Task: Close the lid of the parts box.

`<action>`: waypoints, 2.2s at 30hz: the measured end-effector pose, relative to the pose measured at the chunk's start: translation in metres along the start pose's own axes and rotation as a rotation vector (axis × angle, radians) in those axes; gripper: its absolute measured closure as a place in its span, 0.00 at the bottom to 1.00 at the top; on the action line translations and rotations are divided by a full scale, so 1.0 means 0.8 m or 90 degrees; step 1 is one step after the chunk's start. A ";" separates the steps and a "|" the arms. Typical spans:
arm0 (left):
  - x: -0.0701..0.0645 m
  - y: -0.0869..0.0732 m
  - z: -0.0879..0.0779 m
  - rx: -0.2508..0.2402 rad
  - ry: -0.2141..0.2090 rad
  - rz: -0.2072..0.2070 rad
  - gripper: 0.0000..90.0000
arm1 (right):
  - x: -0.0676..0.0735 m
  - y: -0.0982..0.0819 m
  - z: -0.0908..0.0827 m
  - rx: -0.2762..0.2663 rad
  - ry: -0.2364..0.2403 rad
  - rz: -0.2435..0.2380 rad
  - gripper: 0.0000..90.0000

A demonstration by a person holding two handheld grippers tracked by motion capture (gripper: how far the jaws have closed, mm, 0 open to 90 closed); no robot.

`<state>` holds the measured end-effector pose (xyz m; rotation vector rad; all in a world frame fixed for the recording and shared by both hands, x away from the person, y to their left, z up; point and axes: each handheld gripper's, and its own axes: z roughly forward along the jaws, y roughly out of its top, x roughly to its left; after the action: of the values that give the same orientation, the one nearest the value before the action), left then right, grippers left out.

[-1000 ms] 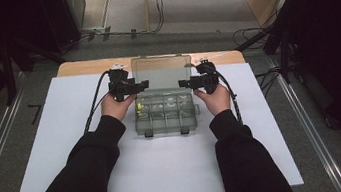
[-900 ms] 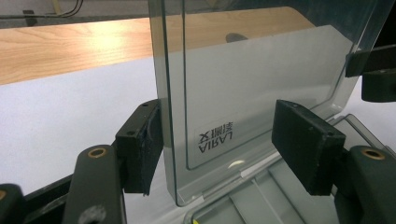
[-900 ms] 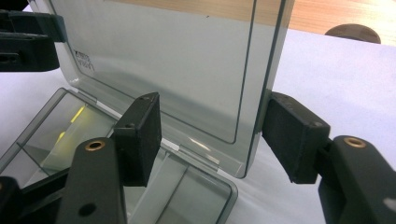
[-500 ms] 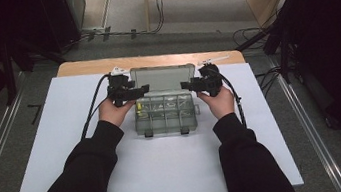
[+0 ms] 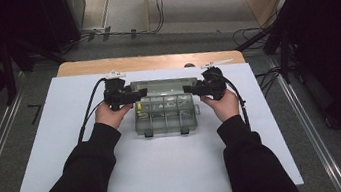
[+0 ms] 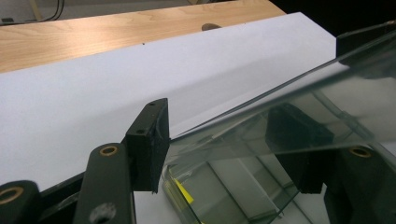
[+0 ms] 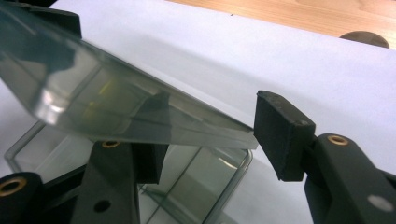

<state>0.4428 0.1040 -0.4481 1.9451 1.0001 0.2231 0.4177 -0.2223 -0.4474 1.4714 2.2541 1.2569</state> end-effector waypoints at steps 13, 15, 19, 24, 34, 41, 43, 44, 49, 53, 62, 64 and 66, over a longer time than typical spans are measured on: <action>0.003 0.003 -0.019 0.034 -0.012 -0.011 0.36 | 0.006 -0.003 -0.009 -0.008 0.005 -0.018 0.49; 0.001 0.002 -0.026 0.049 -0.017 -0.008 0.36 | 0.007 -0.004 -0.010 -0.007 0.003 -0.022 0.49; -0.003 -0.002 -0.043 0.075 -0.019 -0.004 0.36 | 0.009 -0.004 -0.010 -0.005 0.001 -0.022 0.48; -0.010 -0.001 -0.071 0.095 -0.036 -0.002 0.48 | 0.011 -0.006 -0.011 -0.001 -0.001 -0.028 0.48; -0.030 0.016 -0.078 0.124 -0.138 -0.004 0.98 | 0.014 -0.009 -0.012 -0.007 -0.005 -0.030 0.46; -0.025 0.015 -0.074 0.118 -0.144 -0.011 0.98 | 0.015 -0.012 -0.016 -0.010 0.004 -0.033 0.44; -0.024 0.016 -0.074 0.116 -0.147 -0.012 0.97 | 0.016 -0.013 -0.016 -0.011 0.009 -0.034 0.43; -0.024 0.015 -0.073 0.115 -0.146 -0.013 0.97 | 0.016 -0.013 -0.016 -0.010 0.009 -0.035 0.42; -0.023 0.013 -0.069 0.119 -0.145 -0.012 0.97 | 0.017 -0.016 -0.017 -0.002 0.013 -0.039 0.39; -0.025 0.012 -0.067 0.127 -0.144 -0.004 0.97 | 0.017 -0.018 -0.023 0.001 0.021 -0.035 0.39; -0.027 0.011 -0.067 0.127 -0.146 0.002 0.96 | 0.013 -0.030 -0.040 0.024 0.027 -0.044 0.44; -0.027 0.011 -0.067 0.124 -0.153 -0.004 0.96 | 0.010 -0.033 -0.044 0.033 0.027 -0.047 0.49; -0.026 0.011 -0.067 0.125 -0.152 -0.006 0.96 | 0.007 -0.035 -0.049 0.049 0.028 -0.044 0.59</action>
<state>0.4062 0.1210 -0.4061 2.0851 0.8992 -0.1164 0.3750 -0.2436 -0.4414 1.3909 2.3846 1.2067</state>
